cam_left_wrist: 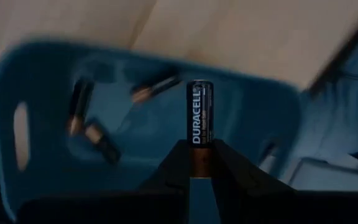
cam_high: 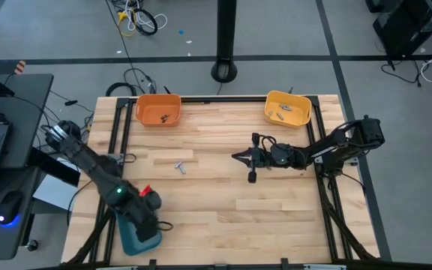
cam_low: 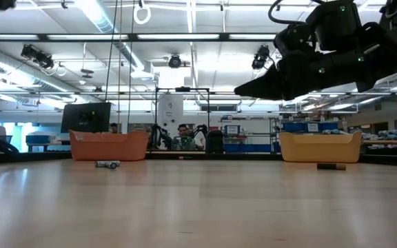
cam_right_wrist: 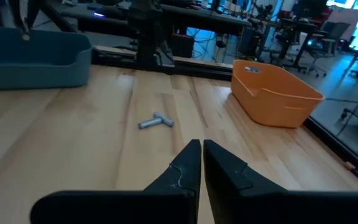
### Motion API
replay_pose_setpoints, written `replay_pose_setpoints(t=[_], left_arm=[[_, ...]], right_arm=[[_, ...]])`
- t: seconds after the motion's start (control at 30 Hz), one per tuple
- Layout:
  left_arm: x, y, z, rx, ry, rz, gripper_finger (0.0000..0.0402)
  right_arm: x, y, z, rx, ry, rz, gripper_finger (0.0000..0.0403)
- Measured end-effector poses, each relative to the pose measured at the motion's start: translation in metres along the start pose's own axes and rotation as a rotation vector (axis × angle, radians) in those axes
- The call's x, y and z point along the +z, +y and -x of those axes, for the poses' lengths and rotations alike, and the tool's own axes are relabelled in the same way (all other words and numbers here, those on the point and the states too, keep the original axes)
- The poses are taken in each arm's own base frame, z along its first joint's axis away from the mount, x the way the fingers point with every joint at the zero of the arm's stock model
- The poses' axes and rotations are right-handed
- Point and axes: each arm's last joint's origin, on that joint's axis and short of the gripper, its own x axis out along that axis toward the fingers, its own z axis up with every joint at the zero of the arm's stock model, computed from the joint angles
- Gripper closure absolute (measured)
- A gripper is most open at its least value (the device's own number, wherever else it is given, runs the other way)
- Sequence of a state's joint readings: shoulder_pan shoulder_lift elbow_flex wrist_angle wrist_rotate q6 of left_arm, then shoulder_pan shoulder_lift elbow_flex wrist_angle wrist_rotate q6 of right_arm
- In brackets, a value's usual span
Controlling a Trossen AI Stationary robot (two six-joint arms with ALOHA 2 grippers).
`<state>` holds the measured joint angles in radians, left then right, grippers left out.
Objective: Sort batteries
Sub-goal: Put the big copper and black battery into the blue bin
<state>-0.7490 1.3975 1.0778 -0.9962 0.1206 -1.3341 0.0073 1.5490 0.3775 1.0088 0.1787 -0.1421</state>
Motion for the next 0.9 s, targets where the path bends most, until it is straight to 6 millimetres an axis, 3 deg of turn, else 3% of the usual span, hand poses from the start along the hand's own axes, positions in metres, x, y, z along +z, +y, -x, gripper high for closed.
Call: replay_pose_setpoints(t=[0.23,0.53,0.9], left_arm=[[-0.010,0.032,-0.036,0.183,-0.011,0.149,0.0356],[0.005,0.057,-0.054,0.307,-0.210,0.069,0.0356],[0.021,0.046,-0.050,0.244,-0.275,-0.180,0.0356]], right_arm=[[-0.001,-0.010,-0.001,-0.038,0.007,-0.006,0.0373],[-0.002,-0.014,-0.002,-0.053,0.010,-0.016,0.0373],[-0.004,-0.013,-0.002,-0.033,0.030,-0.053,0.0373]])
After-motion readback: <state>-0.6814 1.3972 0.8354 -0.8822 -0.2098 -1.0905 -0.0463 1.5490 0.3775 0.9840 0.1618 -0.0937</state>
